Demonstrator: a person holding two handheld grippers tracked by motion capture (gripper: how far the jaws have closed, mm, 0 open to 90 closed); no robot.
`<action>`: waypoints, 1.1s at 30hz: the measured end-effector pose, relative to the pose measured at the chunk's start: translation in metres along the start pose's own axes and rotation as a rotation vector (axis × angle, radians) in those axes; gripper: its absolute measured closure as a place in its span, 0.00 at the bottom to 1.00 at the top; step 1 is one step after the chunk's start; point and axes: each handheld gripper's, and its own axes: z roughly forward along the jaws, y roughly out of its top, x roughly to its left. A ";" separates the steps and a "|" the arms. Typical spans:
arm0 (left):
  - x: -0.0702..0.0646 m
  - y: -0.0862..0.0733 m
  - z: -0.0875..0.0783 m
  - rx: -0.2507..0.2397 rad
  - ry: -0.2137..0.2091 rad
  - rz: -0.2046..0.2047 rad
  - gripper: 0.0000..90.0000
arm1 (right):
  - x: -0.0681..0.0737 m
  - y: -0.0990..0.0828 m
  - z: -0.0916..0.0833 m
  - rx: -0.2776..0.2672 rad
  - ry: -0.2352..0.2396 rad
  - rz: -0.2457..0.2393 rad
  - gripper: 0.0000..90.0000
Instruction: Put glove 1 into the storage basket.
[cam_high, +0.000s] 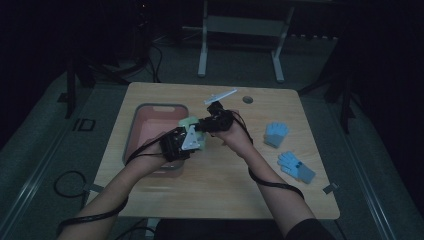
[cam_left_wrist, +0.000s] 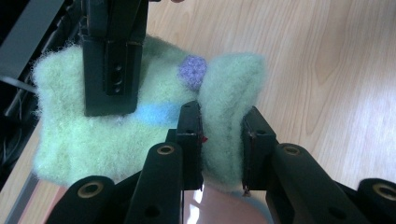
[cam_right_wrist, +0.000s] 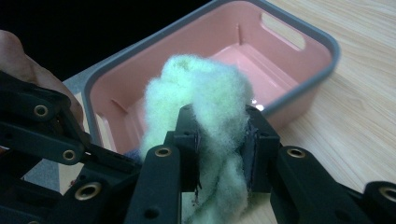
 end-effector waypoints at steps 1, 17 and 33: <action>0.001 -0.004 -0.002 0.000 -0.003 -0.005 0.82 | 0.002 0.002 0.003 -0.001 0.004 -0.001 0.79; 0.019 -0.072 -0.030 0.044 0.019 -0.052 0.82 | 0.033 0.035 0.068 0.016 0.064 -0.029 0.79; 0.031 -0.107 0.002 0.076 -0.064 -0.076 0.82 | 0.023 0.024 0.110 0.077 0.044 0.020 0.79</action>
